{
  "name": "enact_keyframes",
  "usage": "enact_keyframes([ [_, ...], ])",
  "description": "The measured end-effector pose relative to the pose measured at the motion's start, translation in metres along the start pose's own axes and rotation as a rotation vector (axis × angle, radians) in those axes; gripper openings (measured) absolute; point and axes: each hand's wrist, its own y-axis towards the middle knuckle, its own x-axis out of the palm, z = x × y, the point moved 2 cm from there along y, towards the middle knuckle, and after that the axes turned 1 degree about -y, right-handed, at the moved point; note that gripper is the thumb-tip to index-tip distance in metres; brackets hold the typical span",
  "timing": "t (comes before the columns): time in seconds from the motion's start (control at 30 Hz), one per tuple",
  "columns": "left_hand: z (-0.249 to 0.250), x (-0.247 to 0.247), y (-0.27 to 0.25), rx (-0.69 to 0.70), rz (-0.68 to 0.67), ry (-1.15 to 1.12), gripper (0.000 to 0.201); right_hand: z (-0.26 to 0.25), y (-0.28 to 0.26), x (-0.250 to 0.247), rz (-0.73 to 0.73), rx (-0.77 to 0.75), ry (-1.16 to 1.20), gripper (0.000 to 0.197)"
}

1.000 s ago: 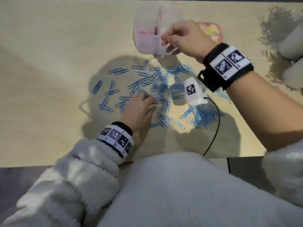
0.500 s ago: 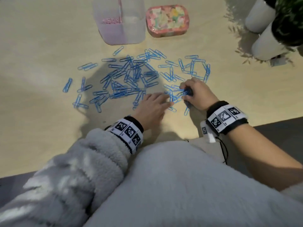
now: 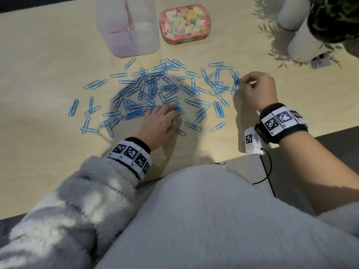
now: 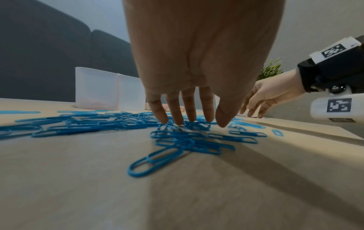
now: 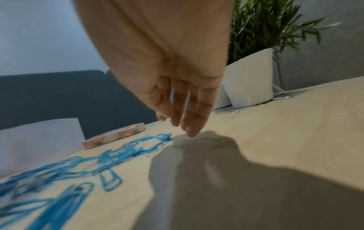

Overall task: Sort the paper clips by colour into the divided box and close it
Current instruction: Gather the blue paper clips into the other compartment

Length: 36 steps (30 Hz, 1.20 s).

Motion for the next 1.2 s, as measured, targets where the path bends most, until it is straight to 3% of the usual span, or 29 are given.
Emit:
enact_keyframes([
  [0.07, 0.000, -0.001, 0.003, 0.000, 0.007, -0.010, 0.038, 0.005, 0.006, -0.003, 0.062, 0.098, -0.049, 0.026],
  [0.17, -0.006, -0.011, 0.011, -0.086, 0.085, -0.043, 0.039, -0.004, 0.019, 0.008, 0.020, 0.178, -0.089, 0.036],
  [0.27, -0.017, -0.019, 0.024, -0.241, 0.079, -0.028, 0.052, -0.029, 0.026, 0.026, -0.052, 0.116, -0.170, 0.040],
  [0.37, -0.030, -0.025, 0.037, -0.425, -0.027, -0.032, 0.084, -0.054, 0.021, 0.042, -0.139, -0.007, -0.253, 0.049],
  [0.47, -0.038, -0.026, 0.045, -0.457, -0.084, -0.041, 0.104, -0.072, 0.005, 0.059, -0.243, -0.134, -0.323, 0.059],
  [0.53, -0.036, -0.023, 0.047, -0.361, -0.084, 0.021, 0.096, -0.080, -0.005, 0.070, -0.303, -0.206, -0.364, 0.060],
  [0.67, -0.022, -0.020, 0.046, -0.232, 0.069, 0.039, 0.047, -0.090, -0.017, 0.086, -0.328, -0.287, -0.337, 0.043],
  [0.73, -0.018, -0.022, 0.047, -0.220, 0.119, 0.000, 0.036, -0.095, -0.017, 0.089, -0.349, -0.307, -0.334, 0.038],
  [0.87, -0.025, -0.027, 0.053, -0.242, 0.145, -0.124, 0.026, -0.104, -0.012, 0.089, -0.390, -0.258, -0.248, 0.020],
  [1.07, -0.044, -0.034, 0.049, -0.311, 0.207, -0.266, 0.022, -0.110, 0.002, 0.084, -0.538, -0.107, 0.078, 0.032],
  [1.2, -0.064, -0.042, 0.039, -0.391, 0.258, -0.459, 0.020, -0.149, 0.025, 0.067, -0.569, -0.059, 0.286, 0.032],
])
